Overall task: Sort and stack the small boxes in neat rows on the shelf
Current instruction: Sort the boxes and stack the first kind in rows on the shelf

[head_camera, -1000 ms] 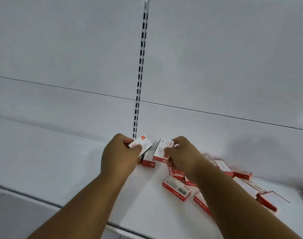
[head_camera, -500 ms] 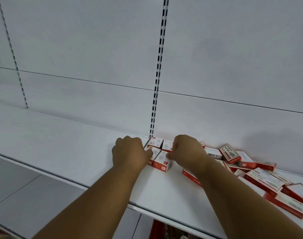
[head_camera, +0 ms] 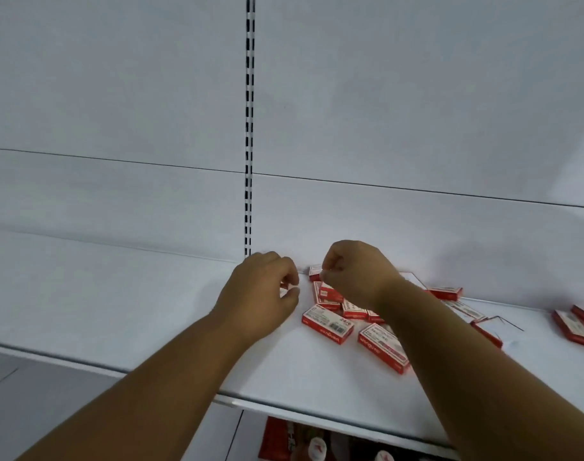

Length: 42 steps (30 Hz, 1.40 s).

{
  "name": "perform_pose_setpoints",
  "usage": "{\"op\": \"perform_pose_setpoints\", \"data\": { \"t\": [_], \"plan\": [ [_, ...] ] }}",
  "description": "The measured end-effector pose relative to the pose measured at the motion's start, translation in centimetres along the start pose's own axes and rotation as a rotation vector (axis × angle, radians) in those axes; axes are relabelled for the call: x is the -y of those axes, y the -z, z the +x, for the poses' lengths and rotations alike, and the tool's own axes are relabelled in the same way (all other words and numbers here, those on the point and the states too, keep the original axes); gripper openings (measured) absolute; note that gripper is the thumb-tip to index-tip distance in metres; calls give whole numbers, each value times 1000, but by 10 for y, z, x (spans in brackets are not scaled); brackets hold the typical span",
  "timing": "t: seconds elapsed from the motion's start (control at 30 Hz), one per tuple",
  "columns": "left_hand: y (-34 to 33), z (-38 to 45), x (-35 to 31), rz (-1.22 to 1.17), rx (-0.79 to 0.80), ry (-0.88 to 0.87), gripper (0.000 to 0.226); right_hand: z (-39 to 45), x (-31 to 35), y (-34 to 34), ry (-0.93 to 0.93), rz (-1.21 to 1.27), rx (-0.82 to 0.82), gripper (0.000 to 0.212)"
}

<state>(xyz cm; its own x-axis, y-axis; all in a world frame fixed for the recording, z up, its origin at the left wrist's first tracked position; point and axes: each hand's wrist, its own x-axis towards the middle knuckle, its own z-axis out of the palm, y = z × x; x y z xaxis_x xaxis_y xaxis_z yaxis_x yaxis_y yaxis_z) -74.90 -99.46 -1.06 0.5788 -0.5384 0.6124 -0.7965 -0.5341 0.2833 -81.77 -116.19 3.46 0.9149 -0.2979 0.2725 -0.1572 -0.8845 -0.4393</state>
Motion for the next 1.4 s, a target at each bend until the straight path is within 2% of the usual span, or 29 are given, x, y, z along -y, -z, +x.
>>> {"op": "perform_pose_setpoints", "data": {
  "t": [0.07,0.2,0.27,0.37,0.47,0.57,0.67,0.73,0.8,0.9,0.97,1.07,1.2,1.3,1.4],
  "plan": [
    [-1,6,-13,-62,106,-9,13,-6,-15,12,-20,-26,26,7],
    [-6,20,-39,-3,542,-24,40,-11,-40,21,-94,-52,25,8],
    [-8,25,-44,24,615,-2,48,-10,-46,17,-104,-37,31,23],
    [-11,26,-40,-12,599,23,49,-8,-45,4,-72,-36,85,45],
    [-15,20,-30,-66,576,45,46,-7,-46,-6,-55,-61,92,43],
    [-21,15,-21,-72,541,-9,42,-12,-55,-4,-79,-154,101,34],
    [-24,12,-19,-59,528,-59,38,-22,-57,2,-114,-333,169,43],
    [-24,11,-19,-44,514,-93,36,-26,-57,5,-133,-379,157,50],
    [-23,9,-20,-97,482,-98,33,-27,-60,8,-144,-325,44,43],
    [-19,8,-25,-255,374,-60,32,-20,-66,11,-192,-327,-209,33],
    [-19,9,-31,-296,300,-39,32,-14,-68,11,-246,-411,-188,32],
    [-23,9,-37,-346,244,-25,34,-14,-69,5,-280,-494,-29,33],
    [-26,11,-41,-400,195,39,38,-14,-73,0,-257,-565,-60,27],
    [-22,14,-49,-423,166,119,39,-15,-76,0,-295,-393,-164,19],
    [-20,19,-56,-465,153,178,41,-19,-76,10,-346,133,-299,26]
  ]
}}
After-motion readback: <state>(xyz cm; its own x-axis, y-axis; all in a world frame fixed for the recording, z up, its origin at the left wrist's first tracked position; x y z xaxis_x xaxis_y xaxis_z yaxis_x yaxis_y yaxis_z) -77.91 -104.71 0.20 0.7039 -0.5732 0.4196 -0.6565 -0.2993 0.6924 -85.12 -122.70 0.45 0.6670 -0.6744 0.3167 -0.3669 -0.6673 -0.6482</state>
